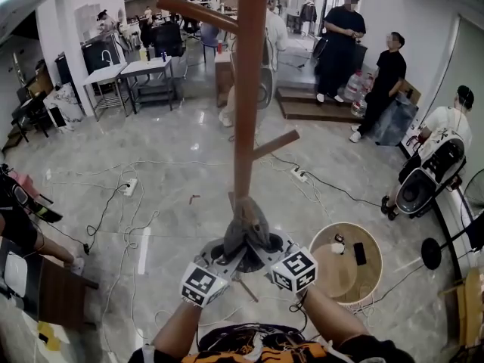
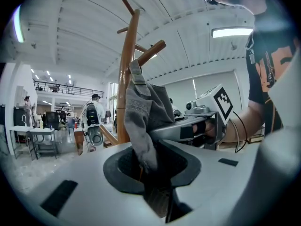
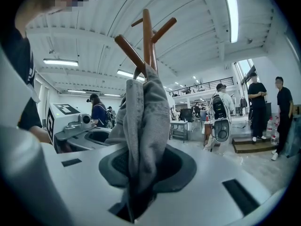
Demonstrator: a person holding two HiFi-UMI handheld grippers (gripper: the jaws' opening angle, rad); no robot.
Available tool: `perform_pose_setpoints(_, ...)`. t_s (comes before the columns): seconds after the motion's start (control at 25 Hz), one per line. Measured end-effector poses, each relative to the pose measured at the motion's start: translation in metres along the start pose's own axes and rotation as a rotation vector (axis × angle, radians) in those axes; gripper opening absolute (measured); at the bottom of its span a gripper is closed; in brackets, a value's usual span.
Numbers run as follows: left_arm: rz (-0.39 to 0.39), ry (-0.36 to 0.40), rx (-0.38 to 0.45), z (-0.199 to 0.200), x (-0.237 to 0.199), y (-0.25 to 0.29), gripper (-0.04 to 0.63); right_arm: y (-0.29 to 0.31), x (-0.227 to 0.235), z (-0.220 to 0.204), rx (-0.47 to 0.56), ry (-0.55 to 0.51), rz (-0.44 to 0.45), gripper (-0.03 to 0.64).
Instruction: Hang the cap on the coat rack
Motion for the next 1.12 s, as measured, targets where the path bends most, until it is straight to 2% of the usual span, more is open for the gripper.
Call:
perform_pose_setpoints(0.48,0.016,-0.019,0.076,-0.005,-0.01,-0.008,0.125,0.001,-0.003,-0.008,0.005,-0.018,0.011,0.147)
perform_pose_setpoints(0.68,0.062,-0.042,0.03,-0.022,-0.018,-0.013,0.19,0.001,-0.002,-0.016,-0.012,-0.019,0.005,0.171)
perform_pose_setpoints(0.88,0.076,-0.067,0.037,-0.027,-0.017,-0.024,0.213,-0.007,-0.001,-0.025,0.008,0.022,-0.014,0.248)
perform_pose_setpoints(1.12,0.097,-0.078,0.007,-0.035,-0.022,-0.035,0.268,-0.017,-0.002,-0.029,0.017,0.045,-0.023,0.325)
Point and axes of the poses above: the fingertips, and each gripper's own axes: y forward along the fingers, x to its right, z out of its top, the point moved 5 cm from there along -y, backward along the fingers, and after that the axes turned 14 degrees about z, right-handed, at the moved point
